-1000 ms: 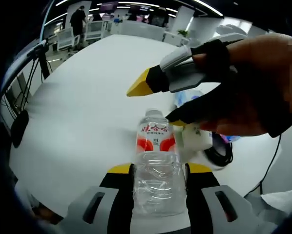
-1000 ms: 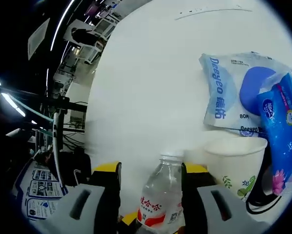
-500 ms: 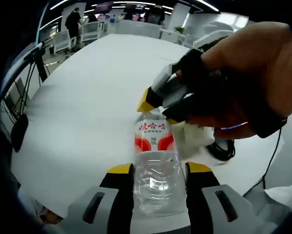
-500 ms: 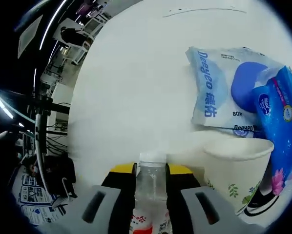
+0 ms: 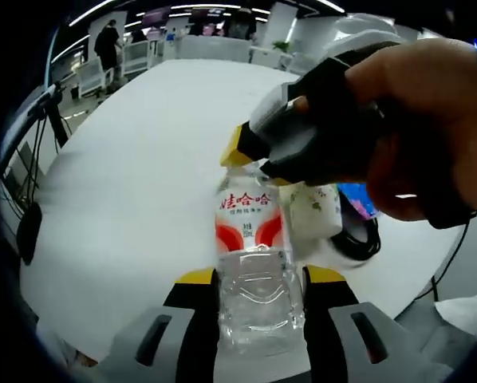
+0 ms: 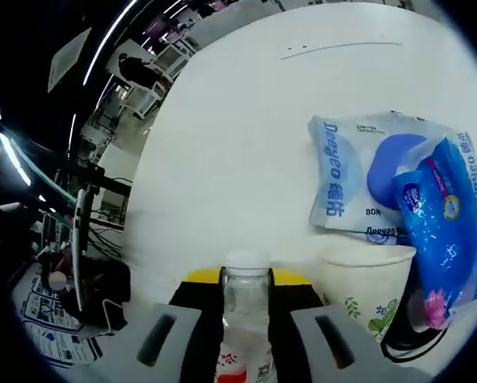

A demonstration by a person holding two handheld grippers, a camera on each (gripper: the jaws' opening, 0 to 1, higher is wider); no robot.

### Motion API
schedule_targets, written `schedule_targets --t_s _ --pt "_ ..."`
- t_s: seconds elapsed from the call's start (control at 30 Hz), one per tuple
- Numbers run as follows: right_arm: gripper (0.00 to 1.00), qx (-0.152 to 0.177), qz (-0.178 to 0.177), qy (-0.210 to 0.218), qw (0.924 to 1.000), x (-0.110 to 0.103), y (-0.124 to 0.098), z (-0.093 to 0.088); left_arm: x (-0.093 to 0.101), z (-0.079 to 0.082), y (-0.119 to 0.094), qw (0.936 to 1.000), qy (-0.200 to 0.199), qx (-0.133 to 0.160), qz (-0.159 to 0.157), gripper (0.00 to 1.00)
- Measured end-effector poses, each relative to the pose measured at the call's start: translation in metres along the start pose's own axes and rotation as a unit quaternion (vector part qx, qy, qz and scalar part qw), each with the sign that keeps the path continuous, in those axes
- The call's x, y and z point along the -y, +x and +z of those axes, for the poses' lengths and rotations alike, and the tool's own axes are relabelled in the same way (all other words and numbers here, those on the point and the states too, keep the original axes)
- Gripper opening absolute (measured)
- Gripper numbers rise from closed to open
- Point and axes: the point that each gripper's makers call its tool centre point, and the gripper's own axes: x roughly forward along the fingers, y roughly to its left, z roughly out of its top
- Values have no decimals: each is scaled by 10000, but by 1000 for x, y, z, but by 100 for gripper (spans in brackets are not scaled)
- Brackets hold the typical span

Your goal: Arrange the tabletop items into an orderly group along one side of the table until the central work area is clear of visible clutter.

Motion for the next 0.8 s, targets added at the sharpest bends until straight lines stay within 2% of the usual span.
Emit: schedule_targets --t_s 0.23,0.37,0.43,0.57,0.7,0.8 --pt "17 608 507 -698 9944 -23 -28 21 6 12 -3 9996 225 186 -15 35" --pt "17 1004 763 -1173 9851 -43 -46 28 7 21 -7 9985 422 325 141 35" --pt "17 1168 926 -1365 9794 -52 -56 30 6 25 -9 9984 364 415 127 35" --pt "17 1350 1213 -1624 9699 -64 -73 31 4 30 -14 9973 454 553 181 34" --pt "17 1617 1652 -2011 9519 -82 -94 34 6 44 -20 9939 590 924 147 34" --pt "17 1803 2034 -2448 9307 -95 -110 34 5 54 -27 9892 776 1241 128 34"
